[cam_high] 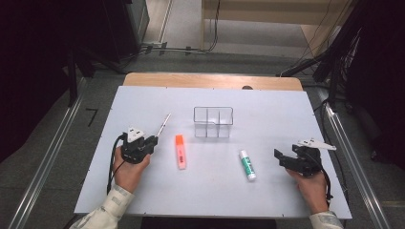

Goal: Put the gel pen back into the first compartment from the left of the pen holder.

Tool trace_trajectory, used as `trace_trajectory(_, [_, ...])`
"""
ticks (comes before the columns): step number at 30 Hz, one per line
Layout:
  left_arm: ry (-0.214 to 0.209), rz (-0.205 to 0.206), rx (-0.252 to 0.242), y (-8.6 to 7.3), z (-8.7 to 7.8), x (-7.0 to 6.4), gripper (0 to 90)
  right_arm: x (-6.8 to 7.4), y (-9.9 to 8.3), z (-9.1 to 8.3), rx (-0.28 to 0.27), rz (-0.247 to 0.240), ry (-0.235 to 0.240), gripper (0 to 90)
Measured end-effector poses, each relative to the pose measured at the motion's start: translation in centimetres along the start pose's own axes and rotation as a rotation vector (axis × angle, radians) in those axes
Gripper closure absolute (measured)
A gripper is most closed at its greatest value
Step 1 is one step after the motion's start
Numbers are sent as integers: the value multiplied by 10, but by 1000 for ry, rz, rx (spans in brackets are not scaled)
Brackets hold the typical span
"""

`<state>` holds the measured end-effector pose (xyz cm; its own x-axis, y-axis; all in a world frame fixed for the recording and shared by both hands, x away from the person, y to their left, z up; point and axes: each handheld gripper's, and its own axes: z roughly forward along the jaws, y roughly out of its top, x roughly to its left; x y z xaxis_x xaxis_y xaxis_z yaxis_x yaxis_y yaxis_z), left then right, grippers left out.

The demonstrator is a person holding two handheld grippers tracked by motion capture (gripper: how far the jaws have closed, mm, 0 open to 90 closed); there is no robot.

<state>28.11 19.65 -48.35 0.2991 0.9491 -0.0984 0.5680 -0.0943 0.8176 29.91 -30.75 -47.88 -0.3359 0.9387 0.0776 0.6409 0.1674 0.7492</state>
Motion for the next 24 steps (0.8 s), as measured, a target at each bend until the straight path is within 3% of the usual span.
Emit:
trace_trajectory(14, [-74,-7,-47,13,-16,-15,814,0,0,0,1,1,-1,220])
trace_trajectory(24, [-101,-4,-70,21,-22,-22,815,0,0,-1,0,3,-1,220])
